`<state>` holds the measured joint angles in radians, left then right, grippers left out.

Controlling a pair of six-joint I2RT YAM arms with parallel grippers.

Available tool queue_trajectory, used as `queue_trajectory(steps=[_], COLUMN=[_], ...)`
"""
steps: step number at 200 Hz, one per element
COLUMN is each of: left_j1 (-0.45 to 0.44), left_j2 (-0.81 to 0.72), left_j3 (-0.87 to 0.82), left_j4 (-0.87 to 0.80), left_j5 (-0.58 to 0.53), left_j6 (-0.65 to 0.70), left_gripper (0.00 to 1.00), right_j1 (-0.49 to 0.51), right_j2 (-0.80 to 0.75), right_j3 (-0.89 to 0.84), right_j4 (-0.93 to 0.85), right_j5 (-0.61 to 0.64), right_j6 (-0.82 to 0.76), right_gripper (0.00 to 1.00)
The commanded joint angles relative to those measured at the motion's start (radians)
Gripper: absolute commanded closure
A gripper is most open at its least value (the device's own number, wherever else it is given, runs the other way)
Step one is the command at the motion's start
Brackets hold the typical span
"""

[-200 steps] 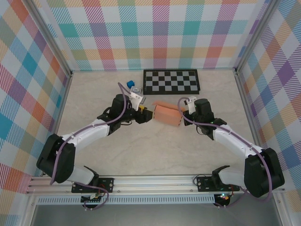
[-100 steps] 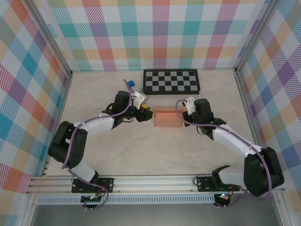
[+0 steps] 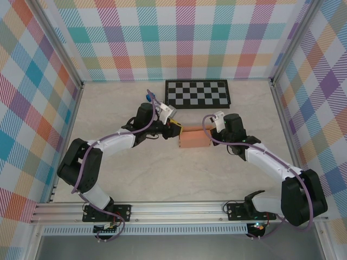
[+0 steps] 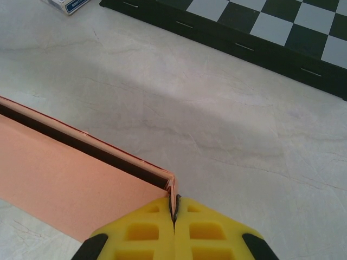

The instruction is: Fold the paper box

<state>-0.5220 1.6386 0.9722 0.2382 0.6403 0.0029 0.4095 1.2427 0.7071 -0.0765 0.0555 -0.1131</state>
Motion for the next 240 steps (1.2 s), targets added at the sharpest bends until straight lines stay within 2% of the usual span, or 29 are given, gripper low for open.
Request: queue_trajectory(steps=[1, 27, 53, 78, 96, 111, 152, 182, 216, 240], left_j1=[-0.007, -0.01, 0.0, 0.005, 0.008, 0.005, -0.03, -0.032, -0.03, -0.03], left_j2=[0.016, 0.001, -0.056, -0.084, -0.088, -0.072, -0.025, -0.024, -0.063, -0.113], left_j3=[0.026, 0.017, 0.002, 0.003, -0.01, -0.001, 0.042, 0.03, 0.017, 0.013], left_j4=[-0.001, -0.026, -0.104, -0.201, -0.203, -0.186, -0.197, -0.192, -0.189, -0.199], left_j5=[0.039, 0.036, 0.022, 0.032, 0.019, 0.017, -0.027, -0.077, -0.131, -0.16], left_j6=[-0.025, -0.024, 0.035, 0.095, 0.103, 0.099, 0.117, 0.119, 0.137, 0.187], left_gripper=[0.69, 0.68, 0.58, 0.58, 0.6, 0.67, 0.66, 0.72, 0.59, 0.58], right_j1=[0.006, 0.006, 0.006, 0.006, 0.006, 0.006, 0.006, 0.006, 0.006, 0.006], right_j2=[0.003, 0.002, 0.003, 0.006, 0.006, 0.007, 0.012, 0.003, 0.0, 0.0], right_j3=[0.031, 0.027, 0.025, 0.028, 0.029, 0.03, 0.038, 0.038, 0.032, 0.028], right_j4=[-0.011, -0.013, -0.016, -0.018, -0.014, -0.013, -0.02, -0.03, -0.032, -0.031], right_j5=[0.009, 0.024, 0.033, 0.039, 0.038, 0.037, 0.036, 0.043, 0.049, 0.046], right_j6=[0.007, 0.042, 0.048, 0.048, 0.048, 0.051, 0.058, 0.058, 0.055, 0.054], right_gripper=[1.0, 1.0, 1.0, 1.0, 1.0, 1.0, 1.0, 1.0, 1.0, 1.0])
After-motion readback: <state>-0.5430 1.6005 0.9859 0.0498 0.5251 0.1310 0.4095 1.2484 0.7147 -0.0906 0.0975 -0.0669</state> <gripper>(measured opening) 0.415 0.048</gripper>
